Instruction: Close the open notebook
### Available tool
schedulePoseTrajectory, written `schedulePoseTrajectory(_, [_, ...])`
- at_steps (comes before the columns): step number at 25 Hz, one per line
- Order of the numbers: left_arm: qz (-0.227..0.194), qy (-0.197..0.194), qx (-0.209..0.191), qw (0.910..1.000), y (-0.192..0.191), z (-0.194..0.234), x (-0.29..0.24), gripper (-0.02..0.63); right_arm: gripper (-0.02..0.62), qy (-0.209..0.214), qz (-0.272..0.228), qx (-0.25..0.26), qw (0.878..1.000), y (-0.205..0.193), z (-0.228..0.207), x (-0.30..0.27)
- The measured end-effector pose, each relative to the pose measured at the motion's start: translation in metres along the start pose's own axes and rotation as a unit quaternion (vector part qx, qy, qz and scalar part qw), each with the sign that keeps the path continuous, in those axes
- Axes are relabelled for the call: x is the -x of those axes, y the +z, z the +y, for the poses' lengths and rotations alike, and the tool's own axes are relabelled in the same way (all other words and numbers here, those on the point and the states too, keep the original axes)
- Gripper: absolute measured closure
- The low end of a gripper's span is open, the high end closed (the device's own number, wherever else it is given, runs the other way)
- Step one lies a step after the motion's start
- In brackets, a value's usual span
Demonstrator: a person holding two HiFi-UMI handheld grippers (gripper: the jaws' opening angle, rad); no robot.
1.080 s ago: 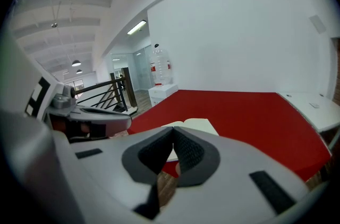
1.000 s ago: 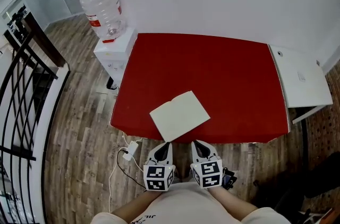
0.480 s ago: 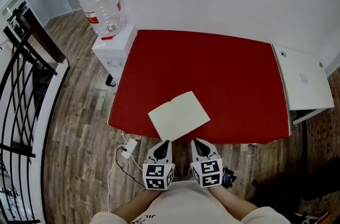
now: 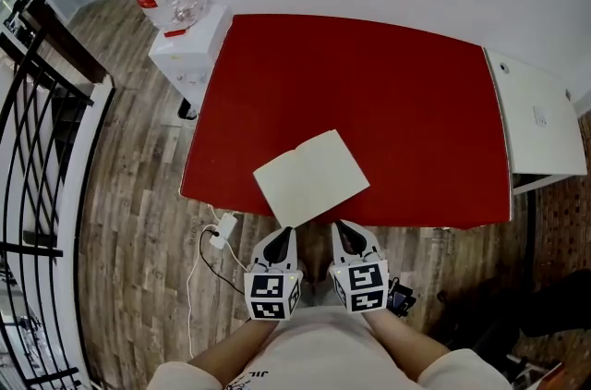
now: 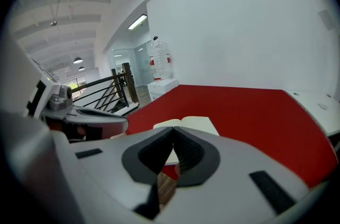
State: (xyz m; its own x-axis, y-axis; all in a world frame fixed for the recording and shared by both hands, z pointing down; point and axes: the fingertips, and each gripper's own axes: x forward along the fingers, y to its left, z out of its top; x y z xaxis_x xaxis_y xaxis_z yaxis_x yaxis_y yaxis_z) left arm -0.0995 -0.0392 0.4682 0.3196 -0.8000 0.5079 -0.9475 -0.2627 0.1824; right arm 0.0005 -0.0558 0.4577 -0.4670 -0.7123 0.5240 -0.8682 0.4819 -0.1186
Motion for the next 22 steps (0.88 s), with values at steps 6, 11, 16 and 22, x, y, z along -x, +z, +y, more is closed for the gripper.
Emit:
schedulePoseTrajectory(6, [0.002,0.002,0.003,1.0,-0.008,0.005,-0.009,0.601,0.589,0.008,-0.001,0.015,1.0,-0.003,0.007,-0.01])
schedulePoseTrajectory(11, [0.007,0.015,0.01,0.9998,-0.023,0.017,-0.017,0.601,0.589,0.015,0.002,0.018,1.0,-0.016,0.009,-0.02])
schedulePoseTrajectory(16, [0.014,0.025,0.026,0.9992,-0.041,0.027,-0.027,0.601,0.589,0.017,0.01,0.025,0.999,-0.031,0.009,-0.031])
schedulePoseTrajectory(22, [0.013,0.039,0.023,0.9989,-0.056,0.038,-0.042,0.601,0.589,0.025,0.007,0.031,0.999,-0.041,0.011,-0.047])
